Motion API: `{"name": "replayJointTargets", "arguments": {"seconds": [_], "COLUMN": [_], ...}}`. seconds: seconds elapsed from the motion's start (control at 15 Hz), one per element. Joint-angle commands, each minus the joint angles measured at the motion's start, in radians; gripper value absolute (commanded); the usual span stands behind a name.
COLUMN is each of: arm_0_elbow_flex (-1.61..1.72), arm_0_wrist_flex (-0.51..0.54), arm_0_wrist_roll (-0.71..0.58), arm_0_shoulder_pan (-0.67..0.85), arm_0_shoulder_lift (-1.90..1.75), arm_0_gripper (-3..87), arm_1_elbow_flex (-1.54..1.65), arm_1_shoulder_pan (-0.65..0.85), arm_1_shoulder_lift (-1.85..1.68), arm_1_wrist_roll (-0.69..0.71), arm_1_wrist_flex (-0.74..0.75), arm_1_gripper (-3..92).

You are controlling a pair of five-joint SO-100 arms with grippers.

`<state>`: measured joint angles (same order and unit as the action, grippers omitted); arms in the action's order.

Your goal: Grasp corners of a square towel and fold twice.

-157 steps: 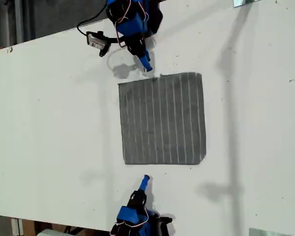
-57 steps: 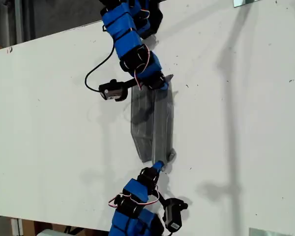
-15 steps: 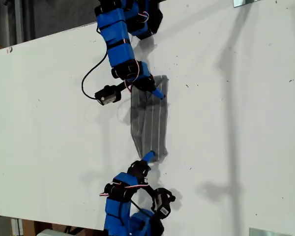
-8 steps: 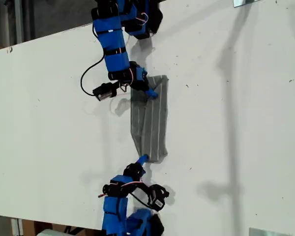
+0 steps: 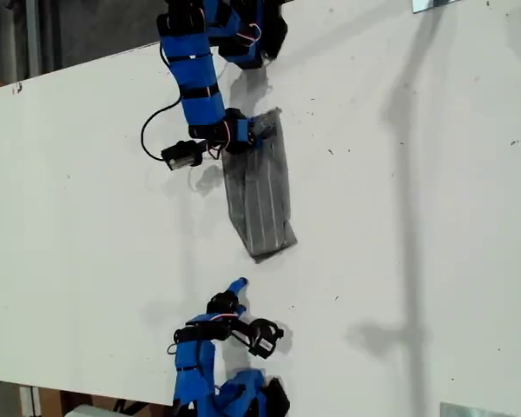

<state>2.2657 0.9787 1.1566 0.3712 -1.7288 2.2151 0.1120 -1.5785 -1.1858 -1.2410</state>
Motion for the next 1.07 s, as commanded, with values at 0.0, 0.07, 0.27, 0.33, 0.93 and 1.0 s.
{"name": "replayJointTargets", "arguments": {"seconds": [0.0, 0.07, 0.27, 0.33, 0.93, 1.0], "arm_0_elbow_flex": [-0.002, 0.006, 0.003, 0.002, -0.020, -0.020], "arm_0_wrist_flex": [-0.015, -0.017, -0.018, -0.018, -0.009, -0.008], "arm_0_wrist_roll": [0.002, 0.006, -0.002, -0.003, 0.002, 0.002], "arm_0_shoulder_pan": [0.023, 0.032, 0.035, 0.035, 0.037, 0.037], "arm_0_shoulder_lift": [-0.005, -0.005, 0.002, 0.005, 0.031, 0.031], "arm_0_gripper": [26.4, 26.4, 26.4, 26.4, 26.2, 26.2], "arm_1_elbow_flex": [0.066, 0.095, 0.192, 0.232, -0.002, 0.049], "arm_1_shoulder_pan": [0.020, 0.020, -0.020, -0.035, -0.187, -0.150], "arm_1_shoulder_lift": [-0.021, -0.061, -0.261, -0.356, -0.701, -0.712], "arm_1_wrist_roll": [-0.049, -0.087, -0.229, -0.256, -0.290, -0.298], "arm_1_wrist_flex": [-0.003, -0.011, -0.089, -0.115, -0.362, -0.364], "arm_1_gripper": [-0.1, -0.1, -0.1, -0.1, -0.1, -0.1]}}
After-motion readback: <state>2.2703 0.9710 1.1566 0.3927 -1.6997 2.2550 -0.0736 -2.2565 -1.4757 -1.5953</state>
